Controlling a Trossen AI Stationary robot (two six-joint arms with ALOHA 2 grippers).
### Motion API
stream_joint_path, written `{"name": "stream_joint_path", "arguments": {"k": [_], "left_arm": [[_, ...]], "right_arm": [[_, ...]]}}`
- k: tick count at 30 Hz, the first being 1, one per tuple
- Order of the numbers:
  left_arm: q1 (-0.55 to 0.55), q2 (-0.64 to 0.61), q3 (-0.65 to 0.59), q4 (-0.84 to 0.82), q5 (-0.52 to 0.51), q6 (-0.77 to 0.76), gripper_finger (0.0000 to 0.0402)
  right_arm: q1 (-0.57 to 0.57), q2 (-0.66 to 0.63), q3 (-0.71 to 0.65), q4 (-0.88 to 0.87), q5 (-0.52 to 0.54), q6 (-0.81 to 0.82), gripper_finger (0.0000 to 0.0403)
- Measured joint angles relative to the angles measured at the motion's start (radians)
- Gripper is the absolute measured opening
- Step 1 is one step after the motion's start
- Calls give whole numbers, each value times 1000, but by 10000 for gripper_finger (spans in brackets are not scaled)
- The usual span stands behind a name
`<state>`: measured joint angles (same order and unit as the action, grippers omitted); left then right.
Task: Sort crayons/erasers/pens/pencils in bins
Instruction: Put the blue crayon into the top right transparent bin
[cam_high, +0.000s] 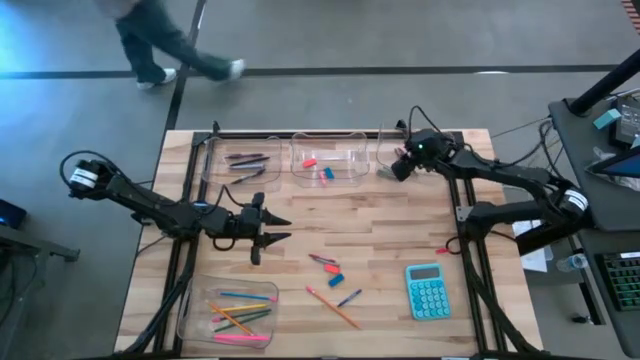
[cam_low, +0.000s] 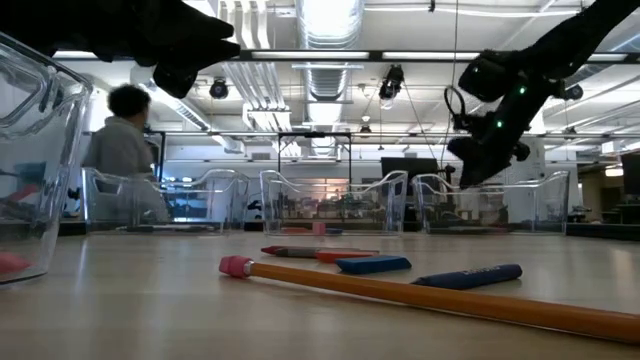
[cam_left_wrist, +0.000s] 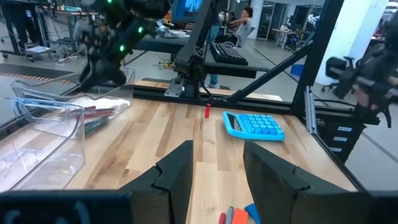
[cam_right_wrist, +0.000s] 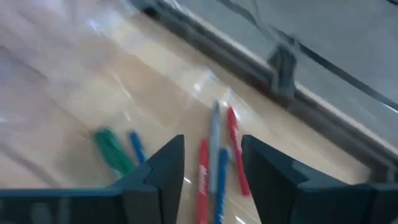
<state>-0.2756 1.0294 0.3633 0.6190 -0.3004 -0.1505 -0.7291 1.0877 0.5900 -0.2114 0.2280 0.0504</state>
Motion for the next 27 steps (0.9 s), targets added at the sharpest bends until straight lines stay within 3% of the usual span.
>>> {"name": "stream_joint_path", "arguments": {"k": [8,17,27], "left_arm": [[0,0,-7,1,0,0,128],[0,0,-8,1,0,0,128],[0,0,-3,2,0,-2,128]], "right_arm": [[82,-198,45,-15,-106,10,150],[359,-326,45,-15,-247,128,132],[843,-169,45,102,-70,191,132]]}}
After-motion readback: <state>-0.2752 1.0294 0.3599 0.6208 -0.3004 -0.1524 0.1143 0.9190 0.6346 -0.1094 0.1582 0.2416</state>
